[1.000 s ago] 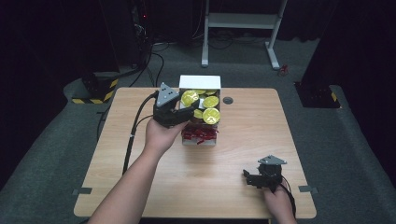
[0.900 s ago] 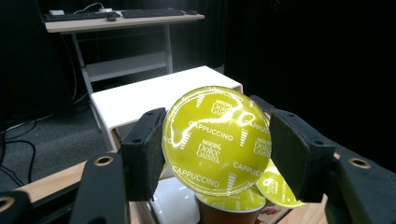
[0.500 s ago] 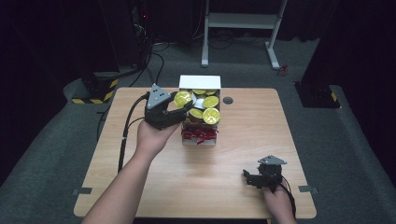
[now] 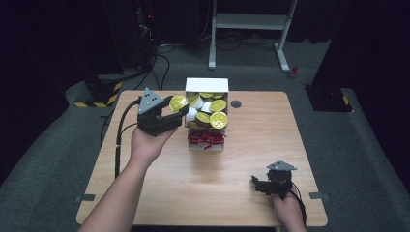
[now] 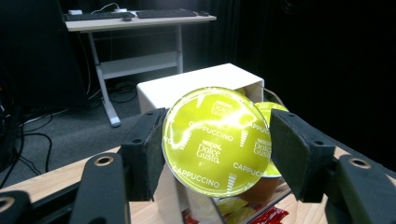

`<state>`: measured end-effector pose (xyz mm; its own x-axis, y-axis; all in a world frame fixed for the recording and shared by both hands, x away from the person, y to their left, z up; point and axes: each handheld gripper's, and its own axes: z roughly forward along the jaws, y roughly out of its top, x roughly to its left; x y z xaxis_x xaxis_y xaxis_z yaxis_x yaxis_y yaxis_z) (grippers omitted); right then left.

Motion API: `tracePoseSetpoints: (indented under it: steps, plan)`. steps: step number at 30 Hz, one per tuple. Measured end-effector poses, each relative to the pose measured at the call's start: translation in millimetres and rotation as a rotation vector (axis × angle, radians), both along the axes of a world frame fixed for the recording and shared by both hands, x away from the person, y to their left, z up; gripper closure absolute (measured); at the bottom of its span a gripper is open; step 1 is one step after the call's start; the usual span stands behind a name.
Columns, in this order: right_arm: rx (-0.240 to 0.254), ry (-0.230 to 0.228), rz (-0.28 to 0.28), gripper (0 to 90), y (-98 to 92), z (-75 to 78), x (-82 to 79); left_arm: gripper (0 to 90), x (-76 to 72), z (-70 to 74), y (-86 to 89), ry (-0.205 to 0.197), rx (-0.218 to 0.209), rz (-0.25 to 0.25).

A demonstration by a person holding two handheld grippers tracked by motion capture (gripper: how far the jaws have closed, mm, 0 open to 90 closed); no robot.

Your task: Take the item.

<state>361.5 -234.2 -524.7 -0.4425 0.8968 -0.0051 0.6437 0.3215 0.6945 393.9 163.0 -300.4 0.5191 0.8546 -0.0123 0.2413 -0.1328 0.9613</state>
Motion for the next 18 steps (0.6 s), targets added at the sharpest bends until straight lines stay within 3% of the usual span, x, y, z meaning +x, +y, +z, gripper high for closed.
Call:
tracePoseSetpoints:
  steps: [18]
  plan:
    - [-0.005, -0.005, 0.013, 8.2, 0.2, 0.0, 0.9, 38.9, -8.2, -10.6, 41.1, 0.017, -0.010, 0.064]
